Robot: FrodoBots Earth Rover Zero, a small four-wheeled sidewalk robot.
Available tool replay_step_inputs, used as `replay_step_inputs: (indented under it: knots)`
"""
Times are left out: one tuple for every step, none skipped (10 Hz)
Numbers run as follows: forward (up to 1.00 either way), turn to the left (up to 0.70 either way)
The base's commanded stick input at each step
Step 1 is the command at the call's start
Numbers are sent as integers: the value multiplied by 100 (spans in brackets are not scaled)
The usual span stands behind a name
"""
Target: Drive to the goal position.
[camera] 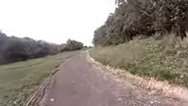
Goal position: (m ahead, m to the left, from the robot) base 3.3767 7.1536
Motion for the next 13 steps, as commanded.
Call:
replay_step_inputs:
  knots:
    - [70,0]
    - [70,0]
    - [70,0]
    - [70,28]
    - [70,34]
    - [70,35]
    - [70,35]
    - [70,27]
    - [70,12]
    - [70,0]
    - [70,0]
    - [70,0]
    - [70,0]
